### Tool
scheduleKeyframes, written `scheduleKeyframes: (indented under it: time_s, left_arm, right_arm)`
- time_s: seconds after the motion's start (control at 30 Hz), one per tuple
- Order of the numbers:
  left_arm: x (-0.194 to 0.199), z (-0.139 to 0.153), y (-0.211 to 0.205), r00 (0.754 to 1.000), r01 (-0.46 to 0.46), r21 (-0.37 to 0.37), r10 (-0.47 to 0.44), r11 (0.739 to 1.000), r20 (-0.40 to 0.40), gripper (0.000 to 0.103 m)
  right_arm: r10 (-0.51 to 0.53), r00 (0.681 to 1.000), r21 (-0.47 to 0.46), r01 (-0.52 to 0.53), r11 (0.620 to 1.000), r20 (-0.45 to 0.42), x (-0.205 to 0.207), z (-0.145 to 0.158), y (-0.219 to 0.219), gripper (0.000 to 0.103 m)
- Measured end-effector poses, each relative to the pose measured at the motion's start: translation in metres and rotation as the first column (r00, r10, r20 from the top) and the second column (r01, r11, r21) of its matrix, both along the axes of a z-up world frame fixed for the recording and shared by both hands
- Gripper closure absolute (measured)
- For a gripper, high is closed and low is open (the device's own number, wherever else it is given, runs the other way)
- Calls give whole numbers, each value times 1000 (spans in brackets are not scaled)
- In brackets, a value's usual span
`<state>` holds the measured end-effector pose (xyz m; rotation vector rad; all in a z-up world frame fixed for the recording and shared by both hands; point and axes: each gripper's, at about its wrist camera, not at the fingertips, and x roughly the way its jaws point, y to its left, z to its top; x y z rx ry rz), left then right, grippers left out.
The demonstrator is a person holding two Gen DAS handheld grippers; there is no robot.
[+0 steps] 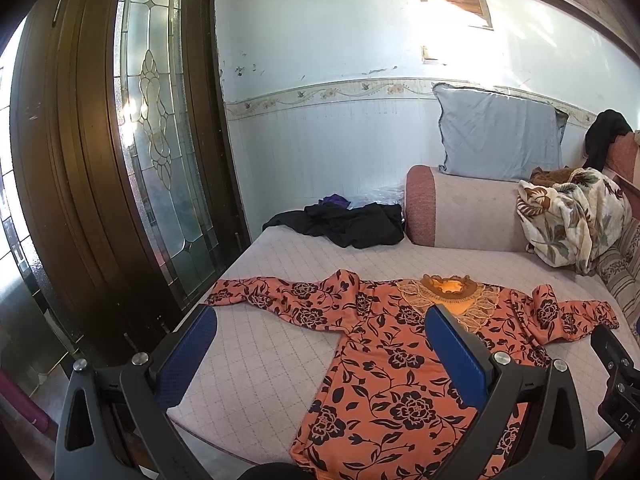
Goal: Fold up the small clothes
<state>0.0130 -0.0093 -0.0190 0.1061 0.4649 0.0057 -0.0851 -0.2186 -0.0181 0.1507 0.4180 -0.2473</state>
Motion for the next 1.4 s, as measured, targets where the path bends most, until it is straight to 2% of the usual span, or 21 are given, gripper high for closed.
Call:
scheduleKeyframes:
  time_s: [1.4]
  left_arm:
    - [19, -8, -5, 999, 0, 15, 1, 1000, -34, 0]
  right_arm:
    - [2, 999, 21, -1, 1000, -42, 19, -14, -9, 0]
